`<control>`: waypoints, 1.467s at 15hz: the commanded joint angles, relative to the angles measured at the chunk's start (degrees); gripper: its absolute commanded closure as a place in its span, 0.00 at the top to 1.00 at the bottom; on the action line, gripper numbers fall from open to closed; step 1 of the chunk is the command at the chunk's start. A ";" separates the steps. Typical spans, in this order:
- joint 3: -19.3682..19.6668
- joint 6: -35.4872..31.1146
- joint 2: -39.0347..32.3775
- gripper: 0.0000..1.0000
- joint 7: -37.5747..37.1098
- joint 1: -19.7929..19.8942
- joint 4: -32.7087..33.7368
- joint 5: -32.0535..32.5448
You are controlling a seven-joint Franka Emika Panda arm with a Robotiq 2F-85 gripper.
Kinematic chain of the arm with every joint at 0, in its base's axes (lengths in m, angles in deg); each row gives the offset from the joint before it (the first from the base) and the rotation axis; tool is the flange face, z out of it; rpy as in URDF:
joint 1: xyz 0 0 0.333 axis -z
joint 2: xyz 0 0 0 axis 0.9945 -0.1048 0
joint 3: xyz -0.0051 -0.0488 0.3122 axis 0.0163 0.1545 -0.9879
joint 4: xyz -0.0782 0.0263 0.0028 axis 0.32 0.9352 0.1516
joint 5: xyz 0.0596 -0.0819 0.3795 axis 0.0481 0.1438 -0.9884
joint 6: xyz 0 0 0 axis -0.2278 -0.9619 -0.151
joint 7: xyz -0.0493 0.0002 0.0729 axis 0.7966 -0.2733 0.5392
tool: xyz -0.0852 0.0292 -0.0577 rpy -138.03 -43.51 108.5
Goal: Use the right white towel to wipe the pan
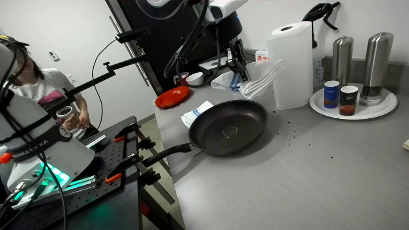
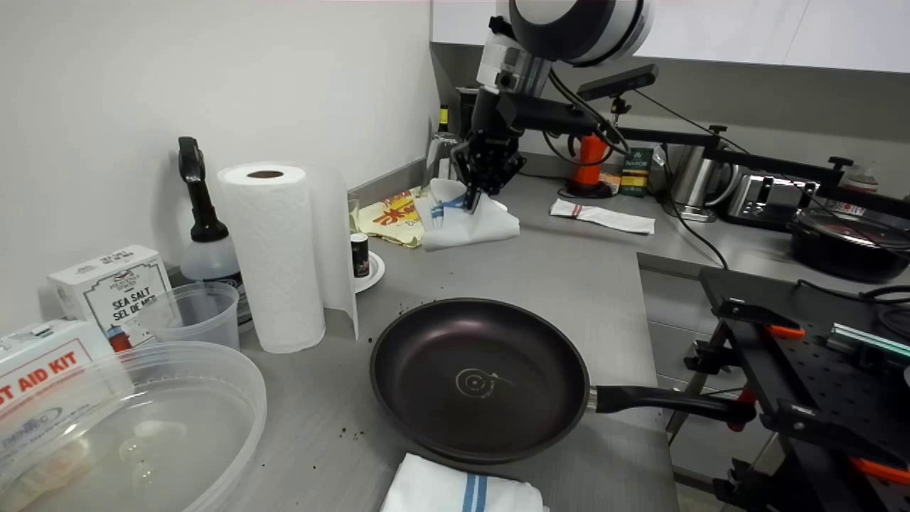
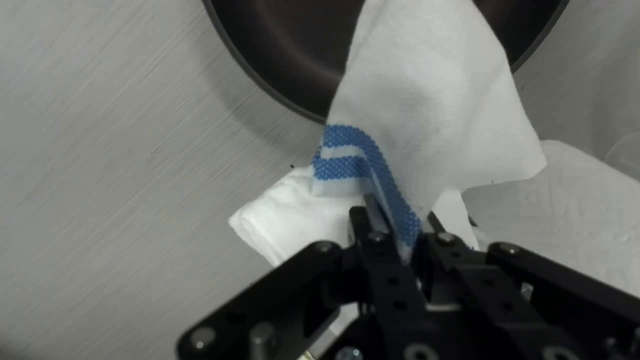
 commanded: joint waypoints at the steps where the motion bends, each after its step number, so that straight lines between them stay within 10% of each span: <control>1: -1.35 0.79 4.49 0.03 1.86 -2.30 -5.50 2.66; 7: -0.32 -0.93 4.88 0.03 -0.55 -5.64 -11.15 8.80; 15: 10.42 -5.66 -2.03 0.03 -8.35 -14.03 -12.35 26.57; 22: 19.19 -12.07 -13.65 0.03 -12.76 -24.98 -7.90 27.60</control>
